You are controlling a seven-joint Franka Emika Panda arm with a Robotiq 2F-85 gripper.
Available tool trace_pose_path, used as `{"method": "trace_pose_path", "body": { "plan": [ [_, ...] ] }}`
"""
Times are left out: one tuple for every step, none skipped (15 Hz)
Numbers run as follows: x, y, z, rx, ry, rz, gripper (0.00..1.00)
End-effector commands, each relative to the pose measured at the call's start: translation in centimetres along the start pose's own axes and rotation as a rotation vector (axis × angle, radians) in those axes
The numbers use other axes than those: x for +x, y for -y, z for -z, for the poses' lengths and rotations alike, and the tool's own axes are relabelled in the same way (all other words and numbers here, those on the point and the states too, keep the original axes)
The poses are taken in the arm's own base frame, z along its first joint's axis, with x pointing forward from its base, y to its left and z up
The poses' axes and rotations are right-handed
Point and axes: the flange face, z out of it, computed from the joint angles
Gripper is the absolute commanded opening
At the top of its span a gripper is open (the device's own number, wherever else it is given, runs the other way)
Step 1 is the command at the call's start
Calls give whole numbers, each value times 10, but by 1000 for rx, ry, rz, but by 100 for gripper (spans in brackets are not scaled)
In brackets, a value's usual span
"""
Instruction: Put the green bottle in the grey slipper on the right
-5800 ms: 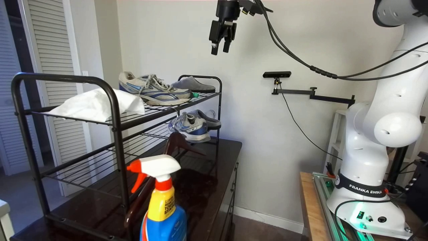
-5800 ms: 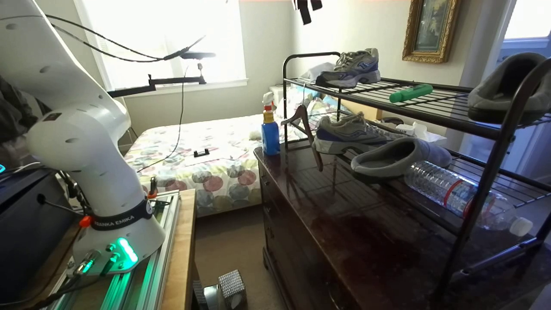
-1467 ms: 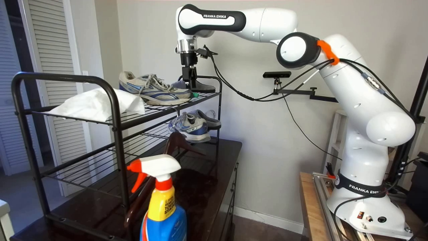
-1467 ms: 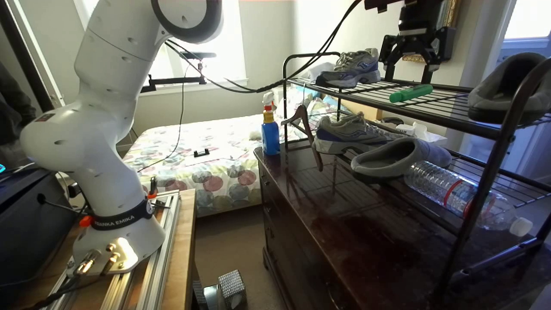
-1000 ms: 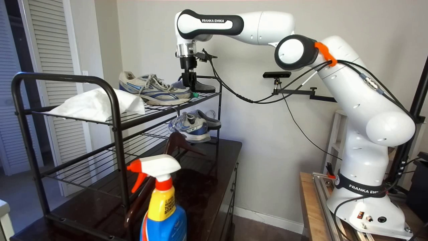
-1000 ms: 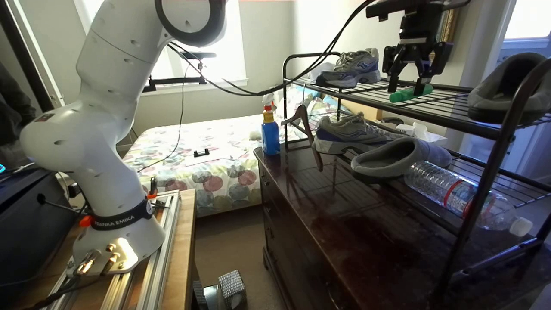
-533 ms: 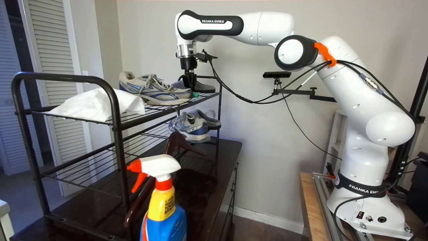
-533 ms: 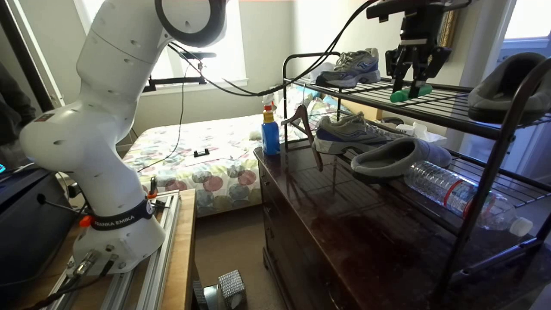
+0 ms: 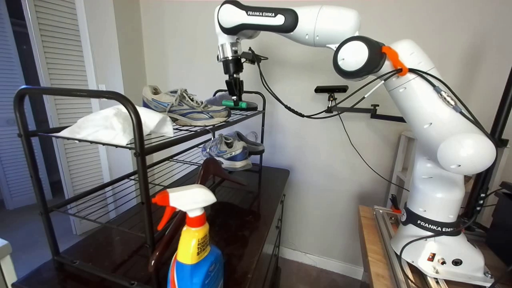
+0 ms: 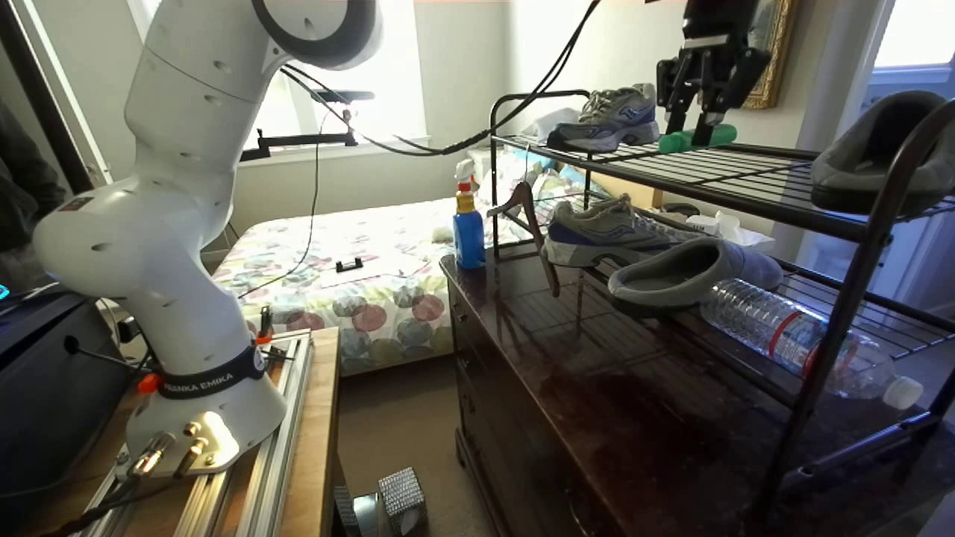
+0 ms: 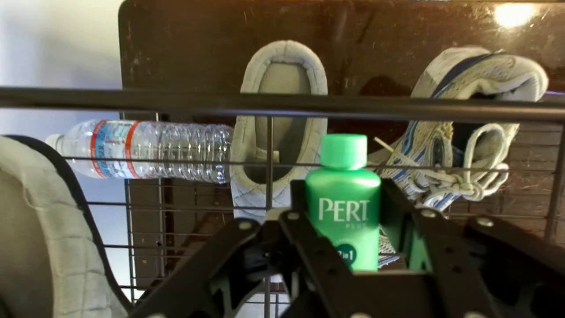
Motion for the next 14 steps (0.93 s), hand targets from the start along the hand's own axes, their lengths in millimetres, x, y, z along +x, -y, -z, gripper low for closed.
{"method": "trace_pose_path", "body": {
  "plan": [
    [-43,-12,30,-34,68,-43,18],
    [-52,-17,36,-32,76,-58,18],
    [-61,-25,42,-26,75,-82,18],
    [-69,-33,47,-18,73,-112,18],
    [-75,-42,50,-13,69,-128,18],
    [-79,-52,50,-14,68,-138,18],
    [-82,-64,46,-9,80,-162,18],
    [-84,-75,42,-8,86,-192,18],
    [-83,-94,37,-49,85,-295,18],
    [-84,-108,34,-73,81,-340,18],
    [-84,-119,30,-72,84,-368,18],
    [-82,-127,26,-83,88,-354,18],
    [-80,-134,23,-97,89,-339,18],
    [-76,-136,22,-108,81,-302,18]
  ]
}}
